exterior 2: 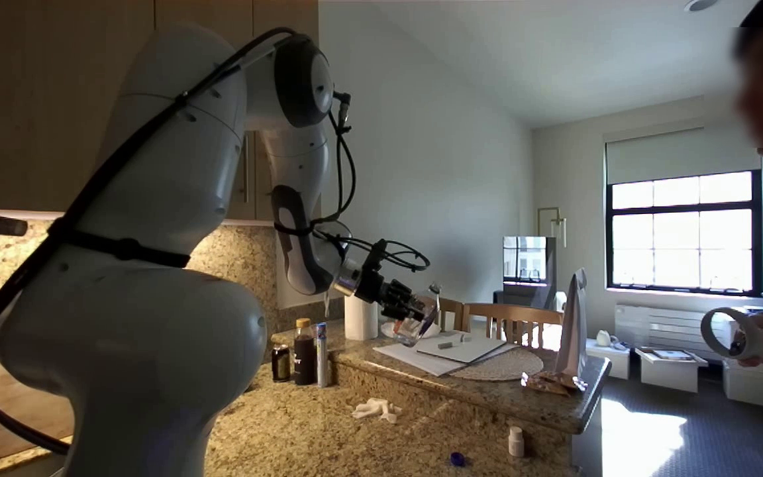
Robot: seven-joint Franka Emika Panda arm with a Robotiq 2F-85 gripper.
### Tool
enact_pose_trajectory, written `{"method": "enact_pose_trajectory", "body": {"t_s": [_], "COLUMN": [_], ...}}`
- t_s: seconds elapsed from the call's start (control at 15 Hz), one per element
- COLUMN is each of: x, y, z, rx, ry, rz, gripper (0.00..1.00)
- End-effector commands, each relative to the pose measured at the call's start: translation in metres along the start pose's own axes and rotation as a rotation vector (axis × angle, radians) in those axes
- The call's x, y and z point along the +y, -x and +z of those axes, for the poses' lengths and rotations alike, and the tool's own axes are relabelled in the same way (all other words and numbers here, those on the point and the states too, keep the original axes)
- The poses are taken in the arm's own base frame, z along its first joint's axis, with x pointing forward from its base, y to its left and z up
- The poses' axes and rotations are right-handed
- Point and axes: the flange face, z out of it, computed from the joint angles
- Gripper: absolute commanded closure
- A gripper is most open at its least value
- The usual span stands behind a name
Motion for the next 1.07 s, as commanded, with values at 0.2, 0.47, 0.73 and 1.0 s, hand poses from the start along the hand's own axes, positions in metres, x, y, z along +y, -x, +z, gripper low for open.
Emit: {"method": "enact_pose_trajectory", "body": {"t_s": [0.2, 0.47, 0.73, 1.0], "x": [-0.008, 0.002, 0.026, 0.023], "y": [0.077, 0.120, 0.159, 0.168], "z": [0.014, 0.003, -0.024, -0.050], "rx": [-0.117, -0.082, 0.001, 0.042], "ry": [-0.100, -0.123, -0.155, -0.215], "rz": [-0.084, -0.061, 0.057, 0.049], "gripper": [0.78, 0.78, 0.78, 0.78]}}
